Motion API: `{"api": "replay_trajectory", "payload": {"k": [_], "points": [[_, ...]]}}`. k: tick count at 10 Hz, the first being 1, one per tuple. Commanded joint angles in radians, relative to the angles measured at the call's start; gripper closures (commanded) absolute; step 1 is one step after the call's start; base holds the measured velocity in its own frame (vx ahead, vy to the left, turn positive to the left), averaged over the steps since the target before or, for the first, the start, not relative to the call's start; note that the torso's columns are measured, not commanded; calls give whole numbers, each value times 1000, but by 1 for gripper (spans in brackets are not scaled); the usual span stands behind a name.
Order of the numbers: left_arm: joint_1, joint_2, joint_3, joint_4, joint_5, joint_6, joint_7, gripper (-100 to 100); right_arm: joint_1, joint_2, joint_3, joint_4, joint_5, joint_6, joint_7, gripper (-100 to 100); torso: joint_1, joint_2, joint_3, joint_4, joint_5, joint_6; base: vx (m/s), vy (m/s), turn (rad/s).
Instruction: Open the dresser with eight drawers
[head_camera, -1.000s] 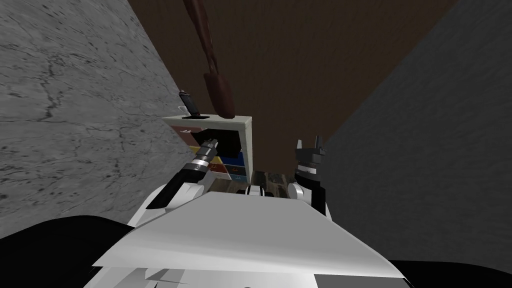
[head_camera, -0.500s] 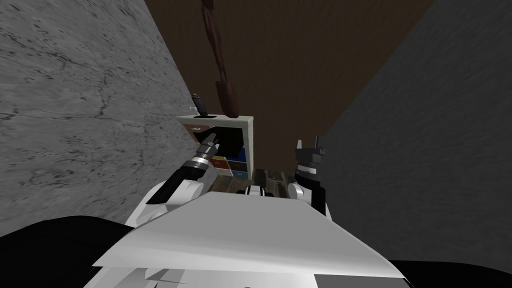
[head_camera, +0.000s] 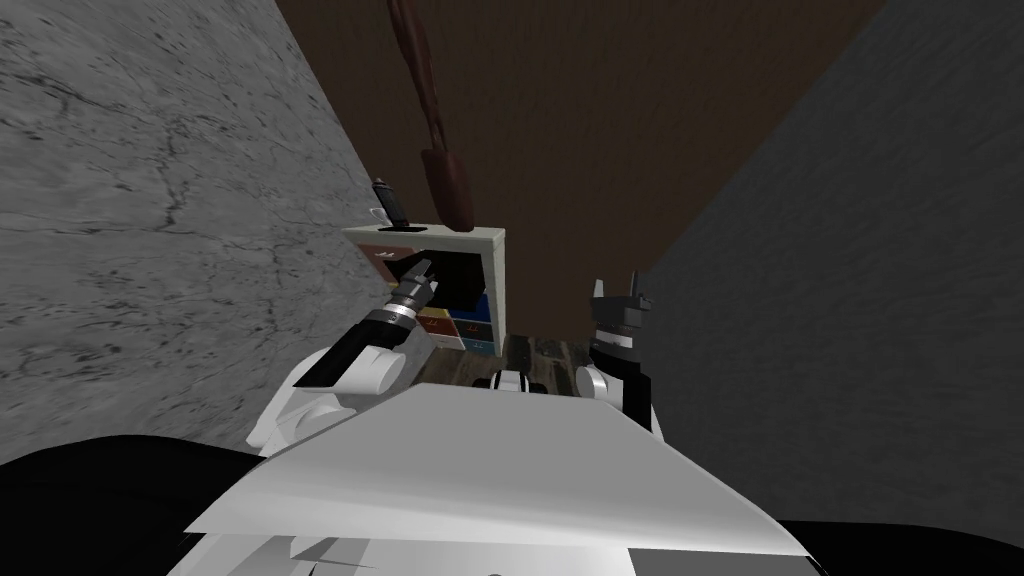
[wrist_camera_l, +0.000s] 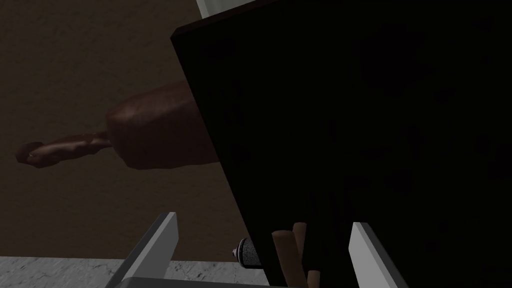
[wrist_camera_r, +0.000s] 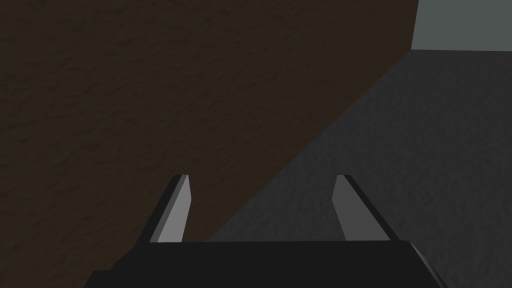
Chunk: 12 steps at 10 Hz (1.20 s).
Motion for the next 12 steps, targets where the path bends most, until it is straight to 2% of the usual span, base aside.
{"api": "replay_trajectory", "payload": {"k": [1,2,3,5,6,7,12], "points": [[-64,29,32,-2,19,68,17,-100,0,0,0,0,0,0,0,0,1,-2,-1,-1,0,0,-30,-11,-8],[-93,43,47,-2,28,96,25,-100,0,0,0,0,0,0,0,0,1,-3,-2,-2,1,-1,-36,-18,-10],[-96,43,47,-2,28,105,25,-100,0,0,0,0,0,0,0,0,1,-4,-2,-2,1,-1,-24,-16,-4],[-158,71,77,-1,46,164,40,-100,0,0,0,0,0,0,0,0,1,-3,-2,-1,0,-1,-31,-17,-10],[-142,58,59,4,37,152,33,-100,0,0,0,0,0,0,0,0,-1,0,-1,3,-2,-1,-12,-7,-6],[-145,58,60,4,37,162,35,0,0,0,0,0,0,0,0,0,-1,0,0,1,-1,-1,0,0,0],[-142,58,58,8,37,165,35,0,0,0,0,0,0,0,0,0,0,-2,-1,-1,0,-1,0,0,0]]}}
